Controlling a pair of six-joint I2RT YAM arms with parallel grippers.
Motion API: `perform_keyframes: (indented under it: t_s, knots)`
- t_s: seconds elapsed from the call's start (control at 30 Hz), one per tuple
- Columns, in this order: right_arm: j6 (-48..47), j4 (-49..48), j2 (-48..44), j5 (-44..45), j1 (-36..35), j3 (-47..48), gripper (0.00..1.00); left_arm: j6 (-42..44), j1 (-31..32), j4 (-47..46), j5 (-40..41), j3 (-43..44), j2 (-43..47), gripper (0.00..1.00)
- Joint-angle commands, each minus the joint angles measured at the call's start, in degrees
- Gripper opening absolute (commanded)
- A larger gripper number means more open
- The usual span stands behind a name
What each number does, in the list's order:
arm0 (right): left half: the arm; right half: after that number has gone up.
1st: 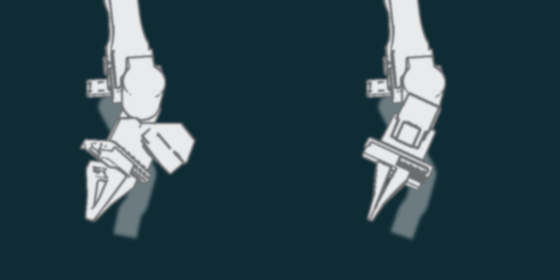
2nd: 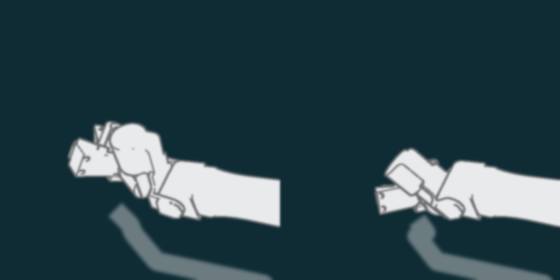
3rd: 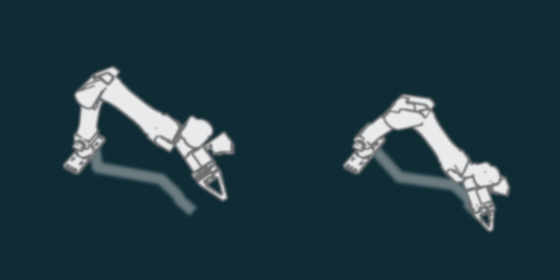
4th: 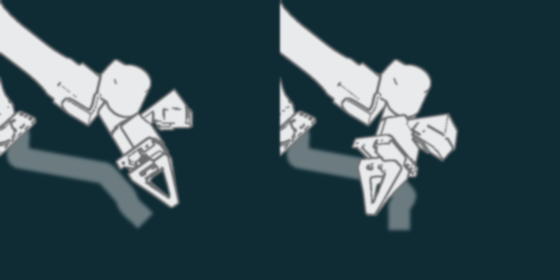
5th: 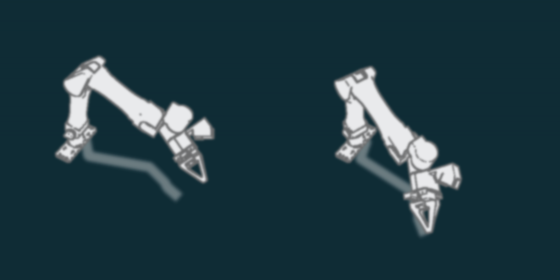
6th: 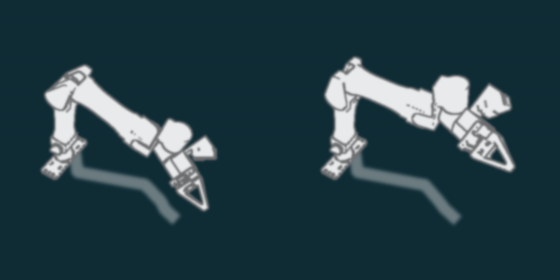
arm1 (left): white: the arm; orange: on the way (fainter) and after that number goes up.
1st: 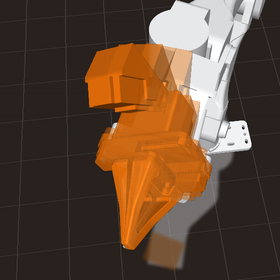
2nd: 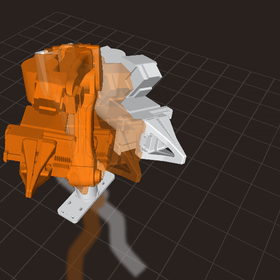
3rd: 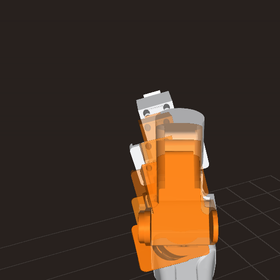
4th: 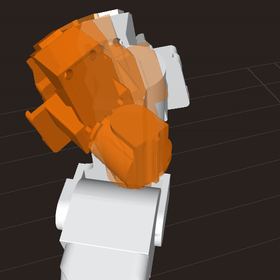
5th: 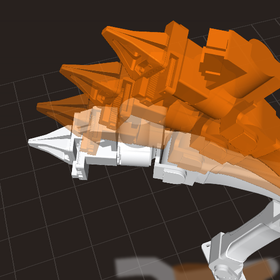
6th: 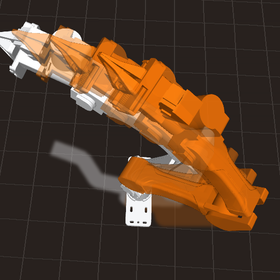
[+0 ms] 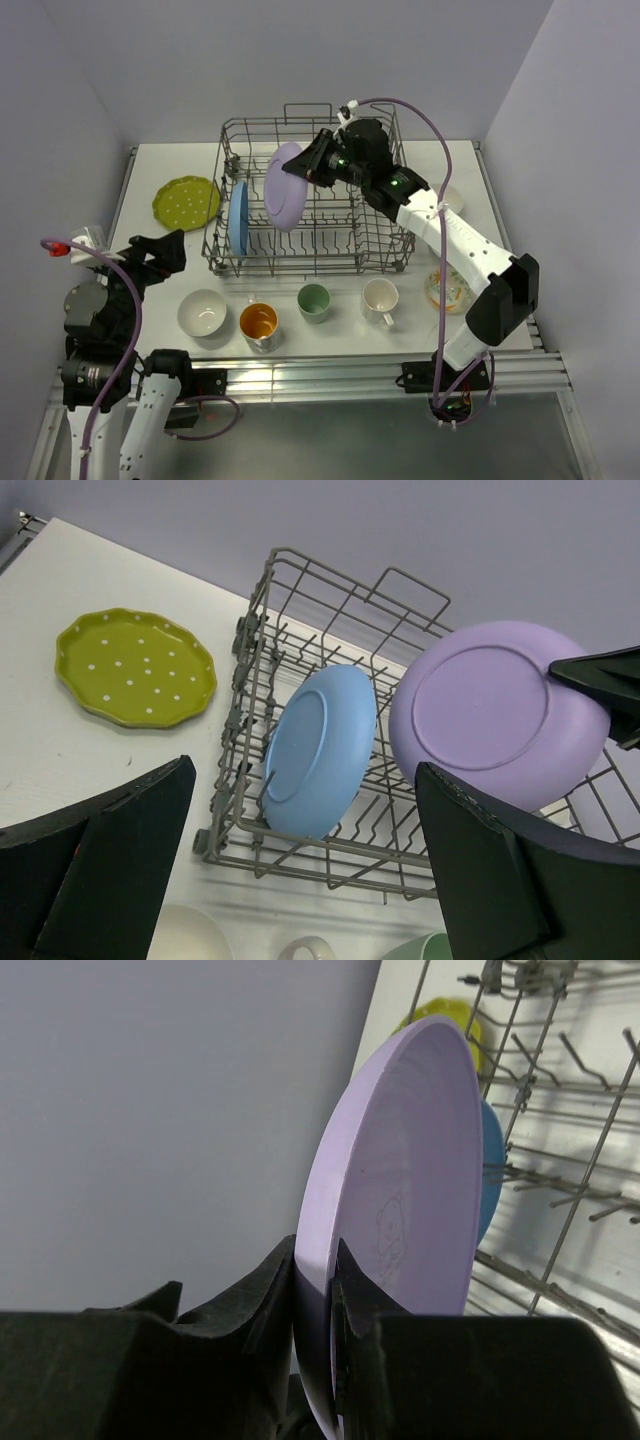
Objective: Load the mixed dishes into the dish rack
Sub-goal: Insert the plate into the dish rack
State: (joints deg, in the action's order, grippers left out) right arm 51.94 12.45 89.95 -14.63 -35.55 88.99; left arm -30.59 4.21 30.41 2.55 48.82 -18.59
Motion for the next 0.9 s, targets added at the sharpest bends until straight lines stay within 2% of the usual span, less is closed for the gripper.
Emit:
perform_keyframes:
  t_s: [0.0, 0.47, 0.87]
  knots:
    - [4.0, -5.5, 0.9, -2.7, -0.3, -0.4, 0.0, 1.4, 0.1, 1.2, 1.6, -1.0, 1.9, 0.99]
    - [7.9, -9.3, 4.9, -5.6, -2.8, -3.5, 0.0, 2.0, 0.1, 1.5, 1.9, -1.3, 2.9, 0.99]
    - [6.5, -8.1, 5.6, -4.2, -2.9, -3.0, 0.0, 1.2, 0.1, 0.7, 1.8, -2.7, 4.2, 0.99]
